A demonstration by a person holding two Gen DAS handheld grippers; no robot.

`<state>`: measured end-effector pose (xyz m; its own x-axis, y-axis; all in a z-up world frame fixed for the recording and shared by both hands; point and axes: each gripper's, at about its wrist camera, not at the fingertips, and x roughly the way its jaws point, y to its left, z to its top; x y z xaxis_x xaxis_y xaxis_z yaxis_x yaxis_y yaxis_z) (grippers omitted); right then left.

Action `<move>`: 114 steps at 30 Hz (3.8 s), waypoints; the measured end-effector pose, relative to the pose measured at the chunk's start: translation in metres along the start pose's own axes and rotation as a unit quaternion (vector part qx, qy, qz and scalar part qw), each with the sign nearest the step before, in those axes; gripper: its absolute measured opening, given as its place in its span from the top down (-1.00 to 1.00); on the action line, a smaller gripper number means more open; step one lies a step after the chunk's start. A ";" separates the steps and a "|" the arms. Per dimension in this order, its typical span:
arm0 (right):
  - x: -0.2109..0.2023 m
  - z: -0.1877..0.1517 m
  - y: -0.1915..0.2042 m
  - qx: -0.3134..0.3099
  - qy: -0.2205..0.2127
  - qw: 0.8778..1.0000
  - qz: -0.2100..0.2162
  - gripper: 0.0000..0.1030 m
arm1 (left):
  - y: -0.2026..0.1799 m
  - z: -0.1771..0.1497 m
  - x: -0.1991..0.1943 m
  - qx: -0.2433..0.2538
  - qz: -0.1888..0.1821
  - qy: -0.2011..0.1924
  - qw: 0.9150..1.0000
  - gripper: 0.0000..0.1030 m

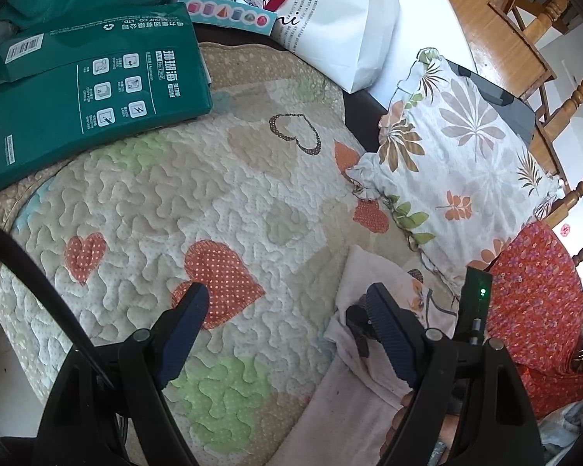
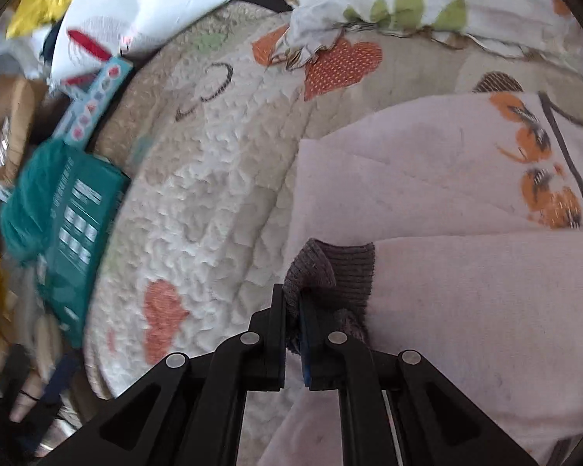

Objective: Fold small clothes

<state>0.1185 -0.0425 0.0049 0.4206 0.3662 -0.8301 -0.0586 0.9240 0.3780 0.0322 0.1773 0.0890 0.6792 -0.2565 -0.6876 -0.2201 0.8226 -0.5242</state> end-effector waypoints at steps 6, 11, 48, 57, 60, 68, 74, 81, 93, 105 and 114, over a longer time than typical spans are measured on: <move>-0.049 -0.010 -0.033 0.006 -0.038 0.999 0.002 0.58 | -0.010 -0.008 0.009 0.024 0.003 0.017 1.000 -0.59; -0.084 -0.022 -0.115 0.072 -0.053 0.994 -0.057 0.56 | -0.024 -0.024 0.026 0.053 0.008 0.045 0.998 -0.59; -0.234 -0.187 -0.305 0.264 -0.120 0.951 -0.108 0.28 | -0.035 -0.081 0.061 0.151 -0.001 0.147 0.978 -0.60; -0.218 -0.279 -0.297 0.327 -0.140 0.931 0.088 0.26 | -0.014 -0.111 0.061 0.148 -0.078 0.187 0.968 -0.53; -0.216 -0.307 -0.291 0.339 -0.146 0.917 0.153 0.26 | -0.003 -0.126 0.055 0.120 -0.121 0.219 0.961 -0.23; -0.197 -0.358 -0.250 0.317 -0.115 0.917 0.215 0.26 | 0.013 -0.180 0.015 0.122 -0.124 0.242 0.955 0.00; -0.197 -0.369 -0.227 0.293 -0.117 0.929 0.193 0.26 | 0.019 -0.218 -0.005 0.146 -0.102 0.255 0.950 0.00; -0.231 -0.380 -0.230 0.265 -0.156 0.944 0.123 0.25 | 0.022 -0.225 -0.016 0.151 -0.100 0.252 0.951 -0.01; -0.230 -0.383 -0.243 0.282 -0.147 0.943 0.092 -0.16 | 0.067 -0.186 -0.006 0.029 -0.112 0.220 0.969 -0.52; -0.212 -0.402 -0.237 0.284 -0.125 0.934 0.177 -0.16 | 0.047 -0.224 -0.004 0.090 -0.146 0.293 0.941 0.09; -0.202 -0.408 -0.217 0.262 -0.108 0.943 0.174 -0.14 | 0.051 -0.228 -0.013 0.089 -0.136 0.280 0.946 0.09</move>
<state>-0.3231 -0.2717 -0.0770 0.6361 0.5534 -0.5377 0.2057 0.5500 0.8094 -0.1472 0.1066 -0.0434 0.2045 -0.6582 -0.7245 0.0651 0.7476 -0.6609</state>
